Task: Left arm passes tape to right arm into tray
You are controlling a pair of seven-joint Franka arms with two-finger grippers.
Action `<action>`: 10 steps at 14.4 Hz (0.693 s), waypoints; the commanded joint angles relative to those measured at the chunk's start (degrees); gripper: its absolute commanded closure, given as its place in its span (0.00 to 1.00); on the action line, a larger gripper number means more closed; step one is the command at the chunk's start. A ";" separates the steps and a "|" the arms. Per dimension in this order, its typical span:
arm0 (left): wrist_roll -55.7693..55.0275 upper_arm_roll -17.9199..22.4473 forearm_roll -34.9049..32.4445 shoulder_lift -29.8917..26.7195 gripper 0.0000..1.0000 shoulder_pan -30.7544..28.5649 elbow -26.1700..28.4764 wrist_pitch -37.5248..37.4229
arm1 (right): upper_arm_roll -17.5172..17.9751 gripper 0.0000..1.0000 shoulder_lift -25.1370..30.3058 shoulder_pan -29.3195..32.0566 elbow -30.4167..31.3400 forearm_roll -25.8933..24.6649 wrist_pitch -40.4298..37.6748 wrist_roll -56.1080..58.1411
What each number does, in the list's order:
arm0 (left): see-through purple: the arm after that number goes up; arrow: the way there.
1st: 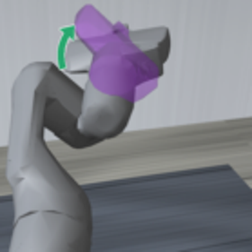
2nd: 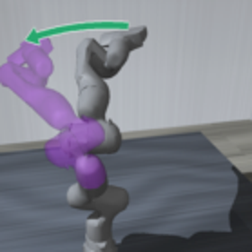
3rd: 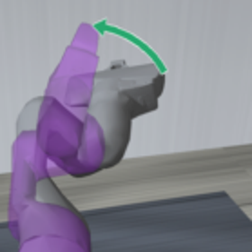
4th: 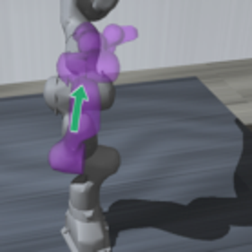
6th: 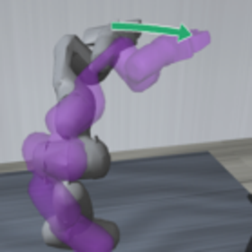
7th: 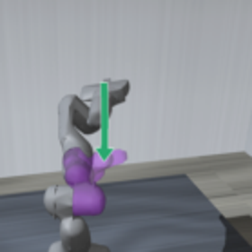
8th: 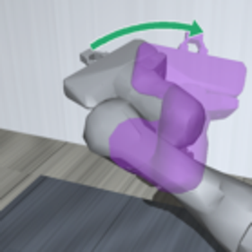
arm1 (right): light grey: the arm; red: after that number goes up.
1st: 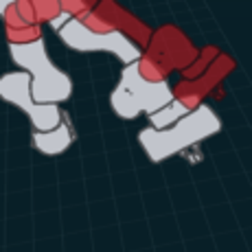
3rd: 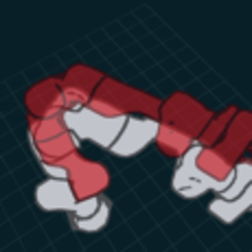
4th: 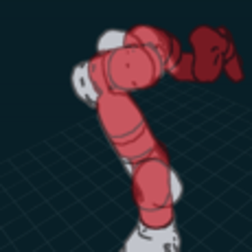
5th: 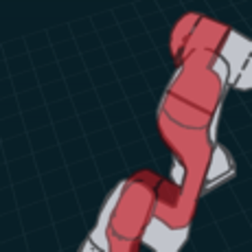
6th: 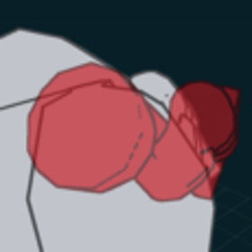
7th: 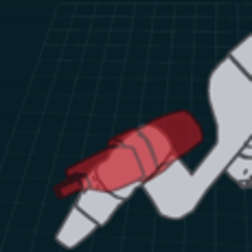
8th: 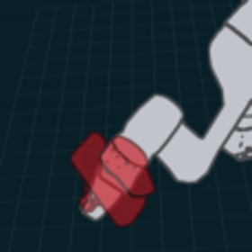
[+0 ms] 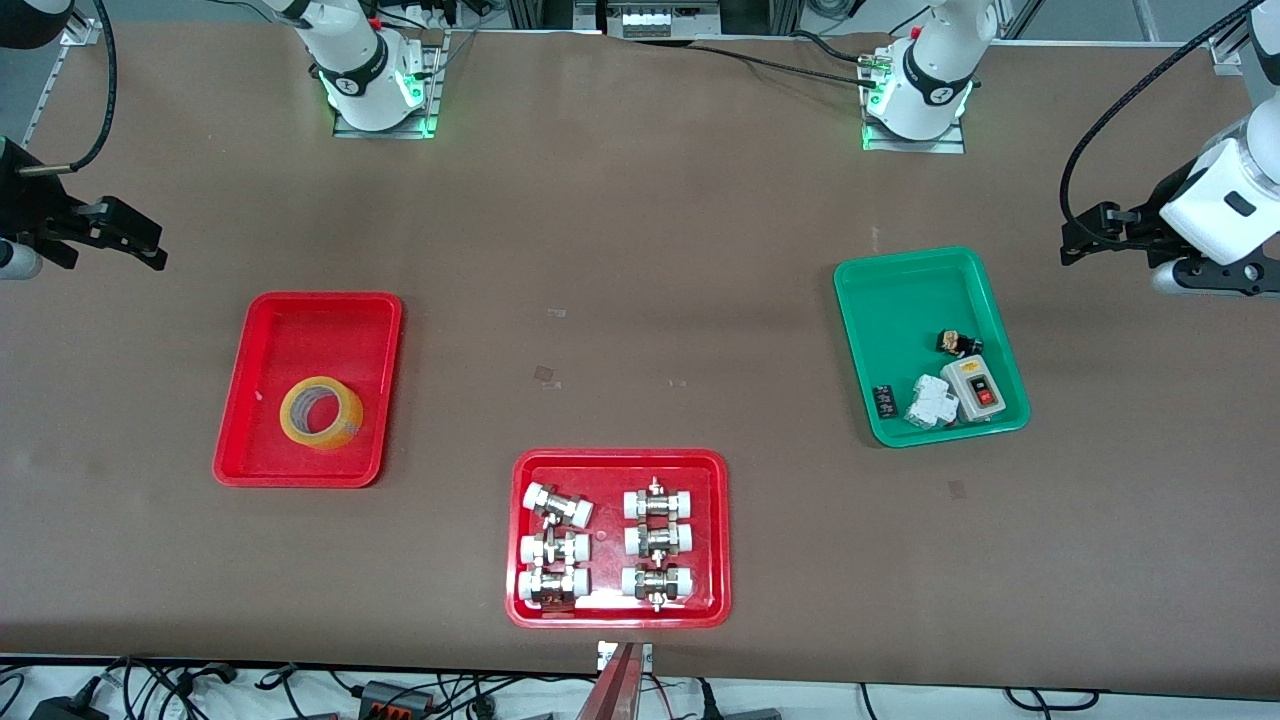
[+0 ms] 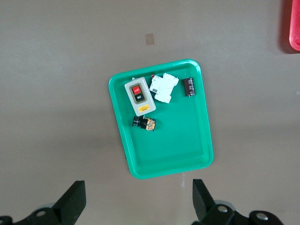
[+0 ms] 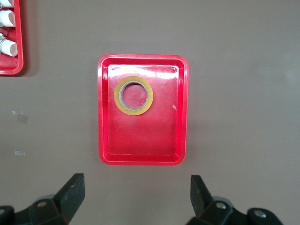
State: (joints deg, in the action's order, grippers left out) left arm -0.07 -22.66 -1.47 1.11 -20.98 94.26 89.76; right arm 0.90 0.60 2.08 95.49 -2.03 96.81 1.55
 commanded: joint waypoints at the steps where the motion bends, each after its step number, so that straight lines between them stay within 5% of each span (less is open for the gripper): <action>1: 0.33 -0.02 1.03 -0.05 0.00 -0.38 -0.48 -0.64 | -0.72 0.00 0.98 -0.67 0.75 2.19 -0.57 -0.84; 3: 0.33 -0.02 1.03 -0.05 0.00 -0.38 -0.48 -0.64 | -1.07 0.00 1.33 -0.06 0.92 4.49 -0.74 -0.58; 10: 0.33 -0.02 1.03 -0.05 0.00 -0.38 -0.48 -0.64 | -0.63 0.00 2.04 -0.32 1.10 1.15 -1.00 -0.40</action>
State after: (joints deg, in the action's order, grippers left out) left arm -0.07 -22.66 -1.47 1.11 -20.99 94.26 89.76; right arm 0.24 1.26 2.08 95.49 -0.04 96.26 1.53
